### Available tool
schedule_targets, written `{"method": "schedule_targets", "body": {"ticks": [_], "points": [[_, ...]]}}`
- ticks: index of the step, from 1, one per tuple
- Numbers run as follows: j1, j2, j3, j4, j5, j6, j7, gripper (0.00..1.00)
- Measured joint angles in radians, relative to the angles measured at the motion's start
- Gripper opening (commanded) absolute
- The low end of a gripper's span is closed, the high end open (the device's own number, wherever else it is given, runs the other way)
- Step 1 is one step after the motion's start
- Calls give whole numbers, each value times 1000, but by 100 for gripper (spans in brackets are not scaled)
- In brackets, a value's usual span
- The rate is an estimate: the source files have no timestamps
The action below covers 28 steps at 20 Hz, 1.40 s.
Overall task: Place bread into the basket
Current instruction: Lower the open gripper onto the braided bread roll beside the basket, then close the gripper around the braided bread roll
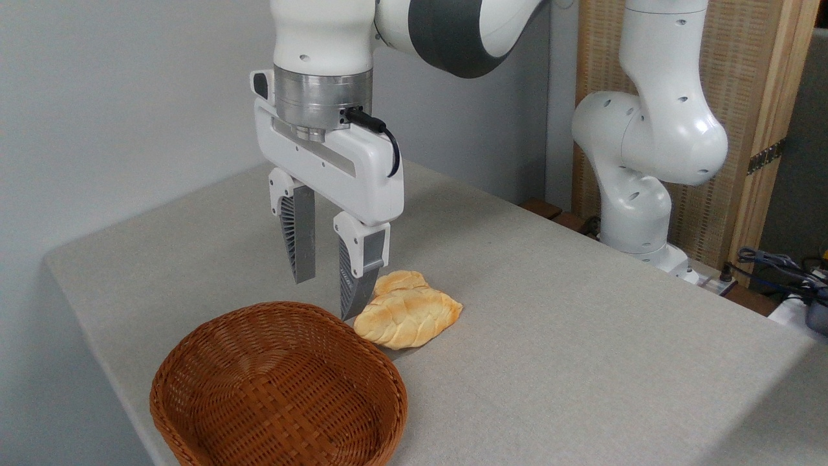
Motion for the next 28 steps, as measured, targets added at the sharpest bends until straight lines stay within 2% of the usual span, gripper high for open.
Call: {"method": "schedule_targets", "body": {"ticks": [10,15,19,24,28], "points": [[-1,0,-4,0,0,-14,0,100],[-6,0,-7,-3,0,-55,0,100],[-9,1,-7,-52,0,-78,0,100],[-9,1,-8,-95,0,-166,9,100],[-9,6,-8,-125,0,-173,21,98]]}}
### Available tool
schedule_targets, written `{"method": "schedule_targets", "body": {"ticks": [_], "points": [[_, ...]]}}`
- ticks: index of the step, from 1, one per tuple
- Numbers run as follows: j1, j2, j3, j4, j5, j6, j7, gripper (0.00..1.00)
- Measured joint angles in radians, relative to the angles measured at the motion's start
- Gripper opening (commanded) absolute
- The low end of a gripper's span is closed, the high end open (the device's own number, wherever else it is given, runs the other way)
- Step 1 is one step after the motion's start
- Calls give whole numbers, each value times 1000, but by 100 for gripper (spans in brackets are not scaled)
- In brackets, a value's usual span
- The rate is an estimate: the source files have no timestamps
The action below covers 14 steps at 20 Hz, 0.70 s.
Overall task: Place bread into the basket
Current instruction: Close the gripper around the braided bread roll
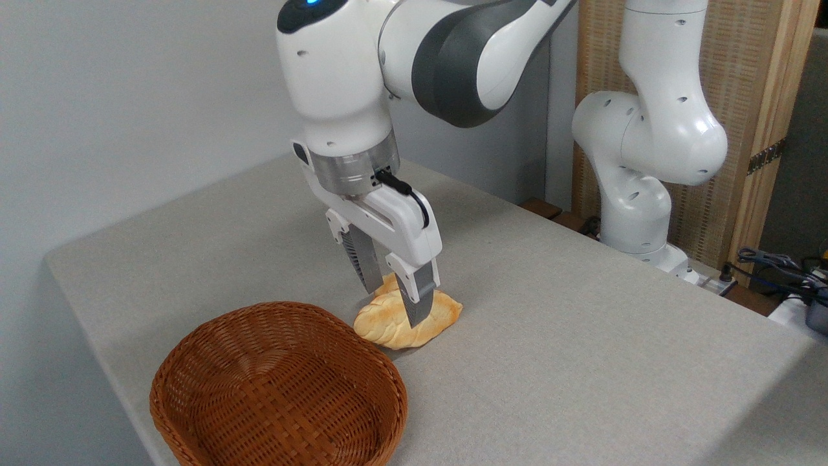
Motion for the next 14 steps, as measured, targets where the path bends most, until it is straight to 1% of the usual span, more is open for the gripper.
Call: {"method": "schedule_targets", "body": {"ticks": [3,4,5,7,8,9,10,11,14], "points": [[0,19,0,-8,0,0,3,97],[0,25,0,-8,0,0,4,92],[-1,29,0,-8,0,0,5,78],[-4,35,-1,-8,0,0,5,38],[-7,37,-1,-8,0,0,5,27],[-9,39,-1,-8,0,0,6,21],[-10,41,-1,-8,0,0,9,17],[-11,44,-1,-8,0,0,13,16],[-11,52,-1,-8,0,0,17,16]]}}
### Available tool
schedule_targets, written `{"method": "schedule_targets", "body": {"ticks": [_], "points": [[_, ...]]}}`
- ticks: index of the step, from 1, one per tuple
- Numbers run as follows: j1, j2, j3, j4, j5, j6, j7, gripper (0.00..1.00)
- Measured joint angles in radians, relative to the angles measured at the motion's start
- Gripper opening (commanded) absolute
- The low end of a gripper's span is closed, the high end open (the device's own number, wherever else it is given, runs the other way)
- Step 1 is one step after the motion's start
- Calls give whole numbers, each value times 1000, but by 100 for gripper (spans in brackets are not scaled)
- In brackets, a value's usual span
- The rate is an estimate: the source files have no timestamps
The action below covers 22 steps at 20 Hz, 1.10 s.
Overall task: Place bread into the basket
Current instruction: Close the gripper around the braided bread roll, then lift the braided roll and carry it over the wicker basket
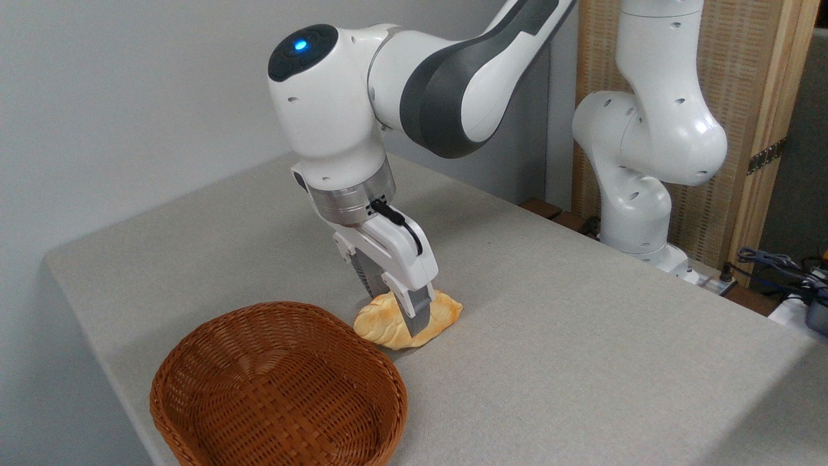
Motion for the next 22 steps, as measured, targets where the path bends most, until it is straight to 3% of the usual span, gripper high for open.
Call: {"method": "schedule_targets", "body": {"ticks": [12,16,22], "points": [[0,-13,0,22,0,-4,1,19],[-1,-40,0,89,-3,-52,1,19],[0,-46,5,212,-49,-17,8,20]]}}
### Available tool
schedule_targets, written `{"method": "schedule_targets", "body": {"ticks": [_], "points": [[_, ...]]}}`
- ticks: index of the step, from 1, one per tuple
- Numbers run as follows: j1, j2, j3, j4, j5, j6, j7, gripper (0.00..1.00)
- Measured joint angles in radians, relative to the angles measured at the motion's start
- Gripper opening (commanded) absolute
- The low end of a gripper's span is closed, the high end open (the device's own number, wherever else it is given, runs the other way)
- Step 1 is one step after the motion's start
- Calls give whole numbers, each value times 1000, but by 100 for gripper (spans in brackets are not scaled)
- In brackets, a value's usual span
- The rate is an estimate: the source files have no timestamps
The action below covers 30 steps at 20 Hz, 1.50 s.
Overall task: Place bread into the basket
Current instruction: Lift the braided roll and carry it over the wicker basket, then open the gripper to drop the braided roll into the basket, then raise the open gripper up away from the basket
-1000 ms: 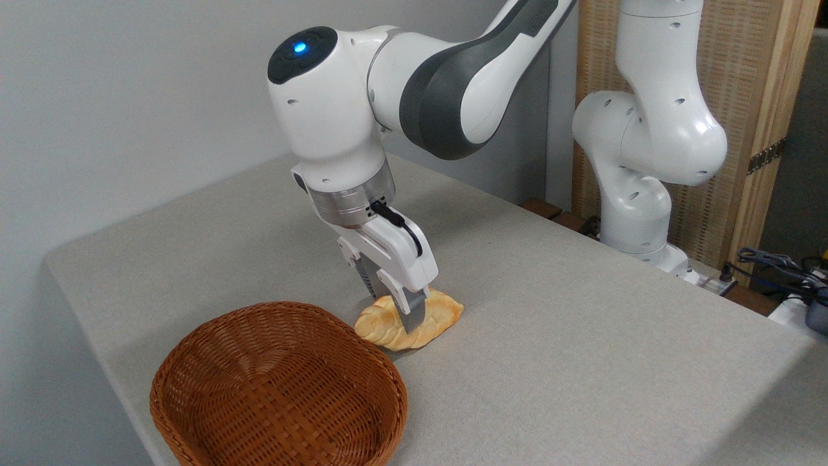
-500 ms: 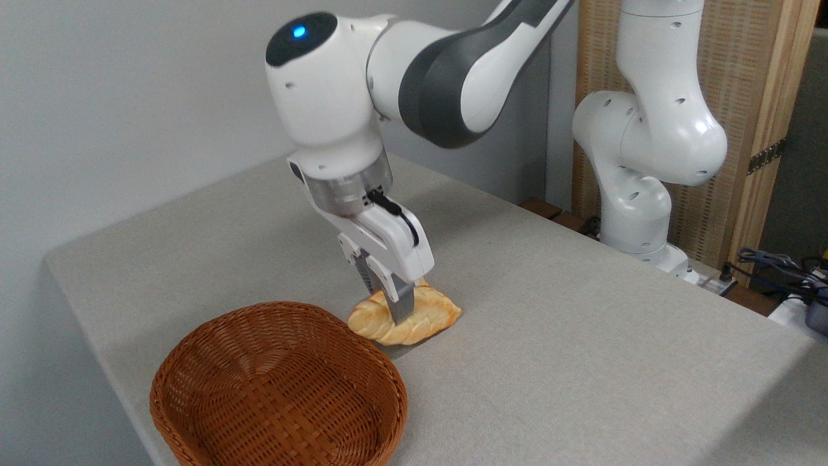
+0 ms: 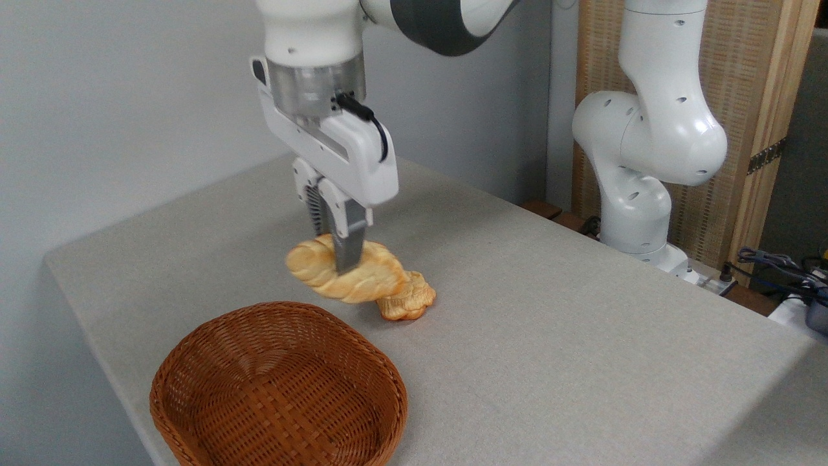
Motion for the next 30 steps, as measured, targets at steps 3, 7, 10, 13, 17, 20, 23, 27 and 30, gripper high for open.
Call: {"method": "schedule_targets", "body": {"ticks": [3,7,10,13,17,20,23,27,30], "points": [[1,4,2,8,-4,124,10,34],[2,44,2,7,-4,268,11,100],[2,89,2,7,-4,326,11,100],[3,104,3,7,-4,335,11,100],[3,104,3,10,-4,335,11,100],[3,103,3,10,-4,335,11,100],[4,91,4,11,-4,327,5,100],[7,35,11,16,-4,195,-19,100],[8,-4,20,16,-4,86,-23,100]]}}
